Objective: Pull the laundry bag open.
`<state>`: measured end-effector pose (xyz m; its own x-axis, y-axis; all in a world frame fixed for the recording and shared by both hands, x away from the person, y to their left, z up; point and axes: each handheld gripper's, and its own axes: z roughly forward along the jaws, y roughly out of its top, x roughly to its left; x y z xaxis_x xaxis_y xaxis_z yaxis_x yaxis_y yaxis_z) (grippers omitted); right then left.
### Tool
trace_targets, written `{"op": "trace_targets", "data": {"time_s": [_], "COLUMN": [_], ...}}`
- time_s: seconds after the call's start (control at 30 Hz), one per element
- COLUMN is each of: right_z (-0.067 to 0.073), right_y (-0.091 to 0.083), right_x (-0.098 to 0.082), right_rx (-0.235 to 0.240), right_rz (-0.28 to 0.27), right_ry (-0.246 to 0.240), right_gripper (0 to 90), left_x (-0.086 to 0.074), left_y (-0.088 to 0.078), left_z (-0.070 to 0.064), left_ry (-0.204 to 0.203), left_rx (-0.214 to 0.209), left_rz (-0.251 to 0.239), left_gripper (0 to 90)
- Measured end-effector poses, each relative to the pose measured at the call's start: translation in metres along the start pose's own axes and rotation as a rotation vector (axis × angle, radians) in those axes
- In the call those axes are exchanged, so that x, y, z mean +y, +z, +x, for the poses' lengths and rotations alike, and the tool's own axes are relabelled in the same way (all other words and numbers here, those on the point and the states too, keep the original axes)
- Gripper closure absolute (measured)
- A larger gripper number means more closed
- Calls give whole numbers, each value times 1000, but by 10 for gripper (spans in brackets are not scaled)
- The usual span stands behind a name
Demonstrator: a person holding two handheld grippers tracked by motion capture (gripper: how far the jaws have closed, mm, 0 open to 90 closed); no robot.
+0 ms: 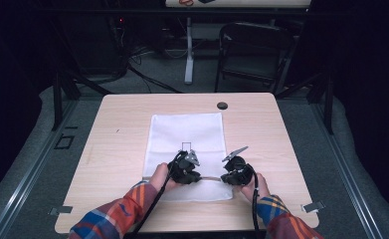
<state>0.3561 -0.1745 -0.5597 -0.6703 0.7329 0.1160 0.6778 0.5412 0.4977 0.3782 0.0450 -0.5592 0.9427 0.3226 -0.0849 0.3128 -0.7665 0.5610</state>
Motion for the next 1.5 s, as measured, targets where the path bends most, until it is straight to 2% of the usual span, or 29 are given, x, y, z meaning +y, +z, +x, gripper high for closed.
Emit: {"op": "trace_targets", "data": {"time_s": [0.1, 0.17, 0.23, 0.4, 0.47, 0.6, 0.63, 0.8, 0.83, 0.93, 1.1, 1.3, 1.5], "right_z": [0, 0, -1, 3, 5, 8, 9, 10, 11, 14, 12, 11, 10], "right_y": [-1, -2, -4, -7, -3, 6, 7, 9, 9, 9, 9, 8, 8], "right_x": [0, 1, 2, 8, 11, 13, 14, 12, 12, 13, 11, 11, 10], "right_rx": [1, 3, 3, -3, -11, 6, -2, -11, -23, -48, -38, -34, -26], "right_rz": [7, 10, 8, -40, -29, -5, 7, 0, -1, 12, -2, 15, 5], "right_ry": [-35, -34, -53, -71, -83, -97, -104, -135, -154, -168, -145, -143, -137], "right_gripper": [900, 900, 900, 900, 900, 900, 900, 900, 900, 900, 900, 900, 900], "left_x": [0, 0, 0, 0, 0, 1, 1, 1, 1, 2, 2, 1, 1], "left_y": [0, 0, 1, 2, 1, 2, 2, 2, 2, 1, 1, 1, 0], "left_z": [1, 1, 1, 1, 1, 1, 1, 1, 1, 0, 0, 0, 0], "left_ry": [0, 6, 7, 12, 12, 19, 17, 20, 21, 23, 23, 20, 22], "left_rx": [-5, -8, -11, -16, -16, -14, -16, -12, -10, -6, -4, -6, -5], "left_rz": [-3, -7, -10, -5, -4, -5, -6, -1, -1, 5, 7, 7, 12], "left_gripper": [816, 815, 815, 814, 814, 813, 814, 814, 815, 816, 816, 817, 817]}}
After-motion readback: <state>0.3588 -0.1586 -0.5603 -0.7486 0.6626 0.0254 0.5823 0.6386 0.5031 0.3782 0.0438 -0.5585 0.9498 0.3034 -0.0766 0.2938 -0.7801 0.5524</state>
